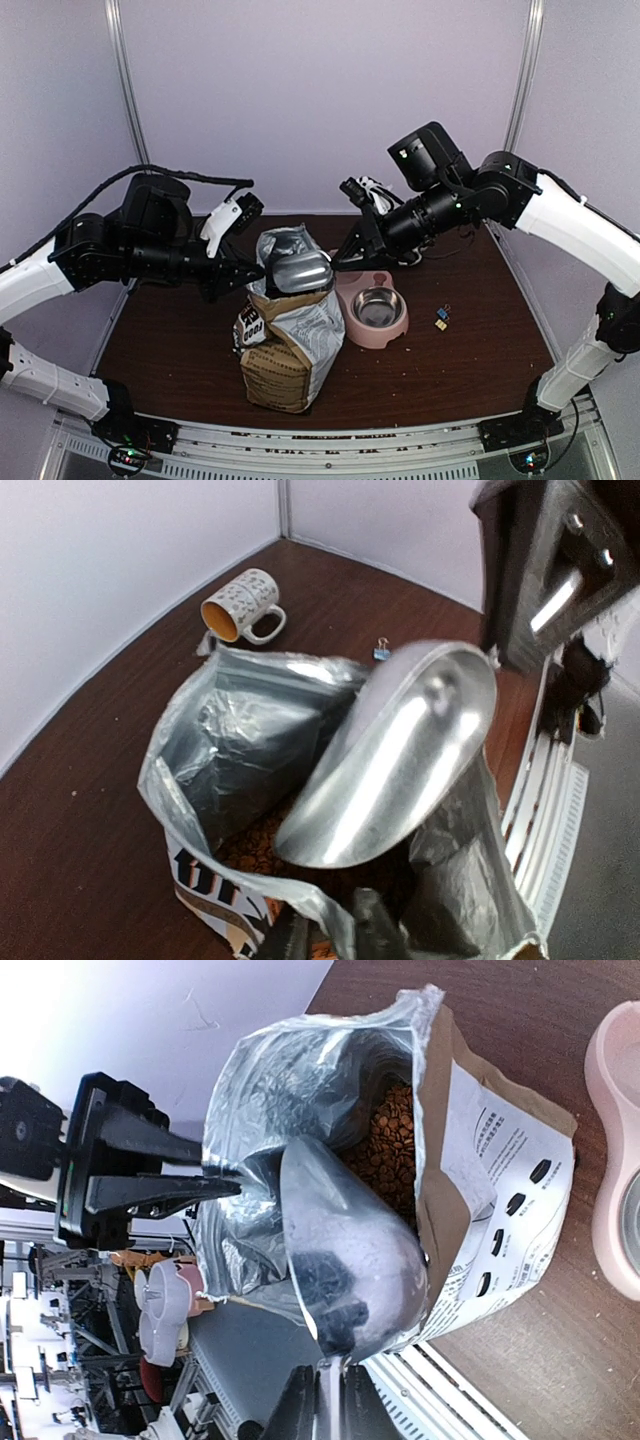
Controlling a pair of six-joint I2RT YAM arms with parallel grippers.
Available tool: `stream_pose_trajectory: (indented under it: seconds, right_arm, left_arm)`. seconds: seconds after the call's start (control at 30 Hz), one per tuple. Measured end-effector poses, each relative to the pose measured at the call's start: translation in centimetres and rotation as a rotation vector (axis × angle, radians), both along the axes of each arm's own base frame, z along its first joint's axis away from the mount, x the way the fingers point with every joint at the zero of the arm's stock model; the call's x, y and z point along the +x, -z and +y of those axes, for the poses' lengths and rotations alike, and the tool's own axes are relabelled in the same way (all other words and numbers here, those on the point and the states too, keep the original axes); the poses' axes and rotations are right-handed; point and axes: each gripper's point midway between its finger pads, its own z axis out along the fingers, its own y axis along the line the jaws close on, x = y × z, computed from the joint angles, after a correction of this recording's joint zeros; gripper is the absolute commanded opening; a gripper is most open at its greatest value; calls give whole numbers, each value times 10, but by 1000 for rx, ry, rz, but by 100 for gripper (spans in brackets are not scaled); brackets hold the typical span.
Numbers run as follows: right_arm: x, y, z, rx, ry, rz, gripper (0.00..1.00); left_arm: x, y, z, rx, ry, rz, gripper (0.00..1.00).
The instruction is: Serve the pet food
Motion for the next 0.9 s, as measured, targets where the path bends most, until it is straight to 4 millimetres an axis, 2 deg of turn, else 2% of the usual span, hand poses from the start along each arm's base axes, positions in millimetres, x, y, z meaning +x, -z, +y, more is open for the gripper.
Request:
stream_pose_trajectory:
  seconds: [0.07,0.2,0.33,0.43,0.53,0.7,0.83,0.9]
  right_arm:
    - [1,-1,0,-4,-13,-33,0]
    - [-1,-1,-1,-13,-39,-68,0]
    - [-2,-10,-7,-14,-45,-106,0]
    - [-5,-25,-12,10,-49,-138,0]
    - [-11,-43,-20,46,-53,-172,0]
    - [-19,-60,-28,89,-73,-212,0]
    - [-30,-68,-27,154,-122,-215,0]
    - [-37,-71,-26,191,-152,-211,0]
  left_arm:
    - [3,-8,-1,-23,-10,-28,55]
    - [7,-33,7,-87,-47,-96,76]
    - [5,-68,19,-185,-69,-175,91]
    - [0,-87,28,-250,-68,-223,94]
    - [-3,-96,30,-279,-58,-240,96]
    - [-2,-91,21,-282,-22,-220,97]
    - [0,-83,9,-288,21,-171,97]
    - [-1,-78,1,-291,48,-140,94]
